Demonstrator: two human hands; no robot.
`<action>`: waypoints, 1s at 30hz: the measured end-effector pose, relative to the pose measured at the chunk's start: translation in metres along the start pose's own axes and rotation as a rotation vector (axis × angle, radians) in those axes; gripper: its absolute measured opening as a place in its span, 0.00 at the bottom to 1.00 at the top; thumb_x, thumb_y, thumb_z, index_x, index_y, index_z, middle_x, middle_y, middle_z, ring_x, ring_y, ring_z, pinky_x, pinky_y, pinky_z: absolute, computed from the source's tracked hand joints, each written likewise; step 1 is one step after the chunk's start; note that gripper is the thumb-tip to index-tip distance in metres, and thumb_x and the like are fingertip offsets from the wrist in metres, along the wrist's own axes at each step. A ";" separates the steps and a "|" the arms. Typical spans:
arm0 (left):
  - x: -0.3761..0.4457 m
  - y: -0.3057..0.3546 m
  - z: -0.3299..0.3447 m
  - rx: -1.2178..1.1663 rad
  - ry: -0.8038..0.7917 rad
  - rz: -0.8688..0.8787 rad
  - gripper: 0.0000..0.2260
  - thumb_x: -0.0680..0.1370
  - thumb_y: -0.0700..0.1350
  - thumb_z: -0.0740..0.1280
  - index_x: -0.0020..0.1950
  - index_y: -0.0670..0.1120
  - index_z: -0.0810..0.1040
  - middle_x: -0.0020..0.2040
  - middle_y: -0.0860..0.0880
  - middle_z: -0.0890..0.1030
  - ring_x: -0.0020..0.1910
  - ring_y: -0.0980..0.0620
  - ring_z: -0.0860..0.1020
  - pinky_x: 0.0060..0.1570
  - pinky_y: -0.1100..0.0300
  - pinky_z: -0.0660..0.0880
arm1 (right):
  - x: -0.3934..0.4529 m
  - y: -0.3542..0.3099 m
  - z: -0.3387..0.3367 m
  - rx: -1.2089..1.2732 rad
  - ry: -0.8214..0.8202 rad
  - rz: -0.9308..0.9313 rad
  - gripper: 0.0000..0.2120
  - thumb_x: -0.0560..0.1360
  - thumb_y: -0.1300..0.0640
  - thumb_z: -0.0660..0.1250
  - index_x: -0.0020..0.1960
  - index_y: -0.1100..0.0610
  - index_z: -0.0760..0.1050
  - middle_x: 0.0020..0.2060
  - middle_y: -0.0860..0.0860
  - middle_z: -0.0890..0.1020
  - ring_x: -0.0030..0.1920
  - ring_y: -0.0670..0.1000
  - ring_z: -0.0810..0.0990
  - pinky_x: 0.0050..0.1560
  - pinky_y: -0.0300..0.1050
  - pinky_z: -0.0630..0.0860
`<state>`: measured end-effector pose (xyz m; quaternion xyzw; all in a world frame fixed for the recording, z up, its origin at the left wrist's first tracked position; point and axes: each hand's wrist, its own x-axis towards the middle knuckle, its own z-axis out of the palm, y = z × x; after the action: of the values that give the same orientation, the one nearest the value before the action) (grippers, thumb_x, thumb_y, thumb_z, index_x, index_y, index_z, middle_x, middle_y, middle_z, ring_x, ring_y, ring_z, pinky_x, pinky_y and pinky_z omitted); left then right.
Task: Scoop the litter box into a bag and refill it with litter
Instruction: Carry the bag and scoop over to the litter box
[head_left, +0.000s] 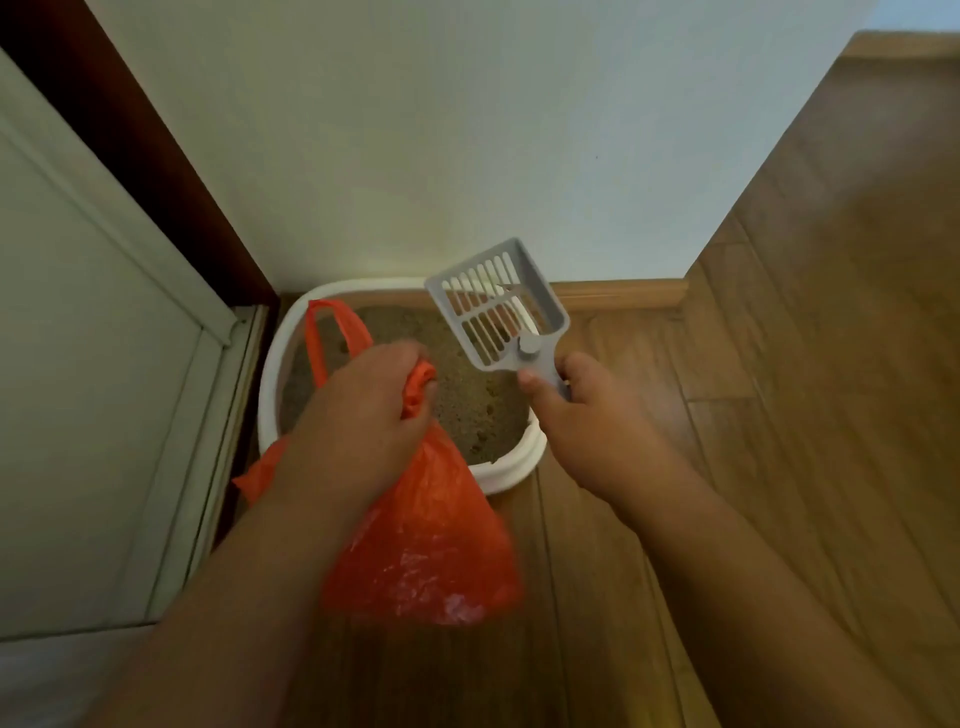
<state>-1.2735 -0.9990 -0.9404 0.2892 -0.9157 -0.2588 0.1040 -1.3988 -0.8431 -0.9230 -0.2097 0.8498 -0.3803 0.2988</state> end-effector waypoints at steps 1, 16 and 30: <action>0.003 0.000 0.001 -0.020 0.020 -0.003 0.01 0.82 0.48 0.67 0.53 0.54 0.76 0.46 0.56 0.77 0.45 0.58 0.75 0.46 0.52 0.77 | 0.004 -0.005 -0.001 0.032 0.006 -0.005 0.10 0.83 0.44 0.60 0.57 0.48 0.73 0.40 0.46 0.79 0.34 0.43 0.76 0.31 0.39 0.70; -0.005 -0.010 -0.015 -0.237 0.117 -0.041 0.08 0.79 0.49 0.70 0.54 0.59 0.75 0.47 0.60 0.78 0.46 0.63 0.76 0.43 0.67 0.72 | 0.004 -0.023 0.017 0.305 -0.094 0.055 0.13 0.81 0.43 0.64 0.51 0.53 0.75 0.39 0.52 0.80 0.23 0.42 0.71 0.22 0.37 0.66; -0.016 0.013 -0.003 -0.648 -0.145 0.054 0.33 0.73 0.44 0.78 0.71 0.62 0.66 0.66 0.57 0.72 0.61 0.55 0.79 0.56 0.55 0.82 | -0.007 -0.033 0.021 0.578 -0.255 -0.027 0.17 0.72 0.53 0.76 0.57 0.58 0.77 0.36 0.50 0.84 0.29 0.43 0.80 0.24 0.35 0.71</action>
<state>-1.2654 -0.9815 -0.9319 0.1973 -0.7981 -0.5538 0.1320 -1.3755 -0.8707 -0.9068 -0.1733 0.6593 -0.5805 0.4452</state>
